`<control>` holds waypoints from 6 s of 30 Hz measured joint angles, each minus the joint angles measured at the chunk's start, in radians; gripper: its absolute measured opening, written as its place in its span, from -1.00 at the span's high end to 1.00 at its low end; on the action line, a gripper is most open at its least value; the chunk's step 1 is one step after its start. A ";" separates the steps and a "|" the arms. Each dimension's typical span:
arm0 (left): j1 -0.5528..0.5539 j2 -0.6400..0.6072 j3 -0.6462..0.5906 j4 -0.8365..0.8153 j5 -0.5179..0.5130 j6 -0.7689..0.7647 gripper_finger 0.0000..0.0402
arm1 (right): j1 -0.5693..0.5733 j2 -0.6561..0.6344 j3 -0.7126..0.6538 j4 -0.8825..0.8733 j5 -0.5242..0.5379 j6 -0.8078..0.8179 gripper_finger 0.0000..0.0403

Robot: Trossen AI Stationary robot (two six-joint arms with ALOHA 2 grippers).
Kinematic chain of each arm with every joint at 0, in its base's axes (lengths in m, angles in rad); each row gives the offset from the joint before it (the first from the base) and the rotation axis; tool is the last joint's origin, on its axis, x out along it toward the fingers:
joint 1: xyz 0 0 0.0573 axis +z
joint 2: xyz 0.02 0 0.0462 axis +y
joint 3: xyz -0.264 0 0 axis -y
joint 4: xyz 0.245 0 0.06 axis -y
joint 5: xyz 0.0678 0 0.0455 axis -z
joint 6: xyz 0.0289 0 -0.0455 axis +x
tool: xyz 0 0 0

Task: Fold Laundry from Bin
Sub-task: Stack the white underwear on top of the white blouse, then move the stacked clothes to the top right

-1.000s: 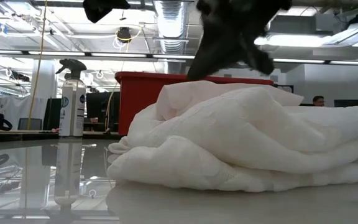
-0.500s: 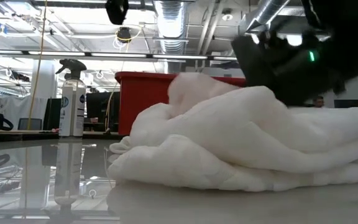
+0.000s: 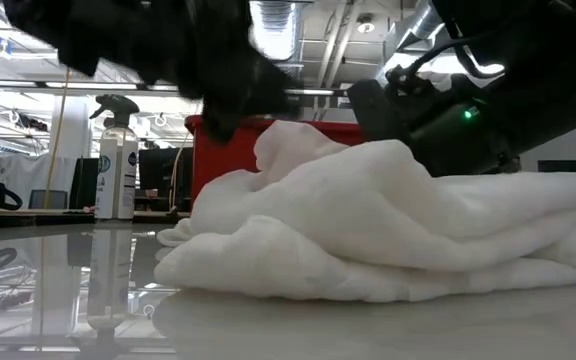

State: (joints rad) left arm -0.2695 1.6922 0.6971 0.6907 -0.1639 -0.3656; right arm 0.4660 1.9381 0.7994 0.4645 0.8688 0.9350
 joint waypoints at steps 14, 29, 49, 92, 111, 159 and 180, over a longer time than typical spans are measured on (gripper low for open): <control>0.001 0.124 0.002 -0.108 0.000 -0.044 0.34 | 0.036 -0.178 0.007 0.057 0.051 -0.236 0.92; 0.012 0.125 0.002 -0.110 -0.026 -0.039 0.34 | 0.063 0.082 0.068 0.060 -0.081 -0.095 0.93; 0.020 -0.130 0.000 -0.125 -0.041 -0.031 0.35 | 0.060 -0.142 0.061 -0.034 -0.094 -0.304 0.88; -0.134 0.111 0.173 -0.053 -0.102 0.087 1.00 | 0.130 -0.321 0.063 -0.192 0.072 -0.228 0.87; -0.133 -0.692 0.173 -0.553 -0.471 0.149 1.00 | -0.181 -0.202 0.362 -0.709 -0.477 -0.138 0.93; -0.187 -0.660 0.172 -0.753 -0.503 0.025 1.00 | -0.965 -0.357 0.070 -1.343 -0.627 -0.534 0.93; -0.184 -0.660 0.172 -0.771 -0.537 0.045 1.00 | -0.503 -0.646 0.079 -1.345 -0.668 -0.077 0.93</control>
State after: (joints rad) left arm -0.4538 1.0325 0.8696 -0.0803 -0.7010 -0.3208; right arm -0.0369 1.2919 0.8780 -0.8805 0.2009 0.8576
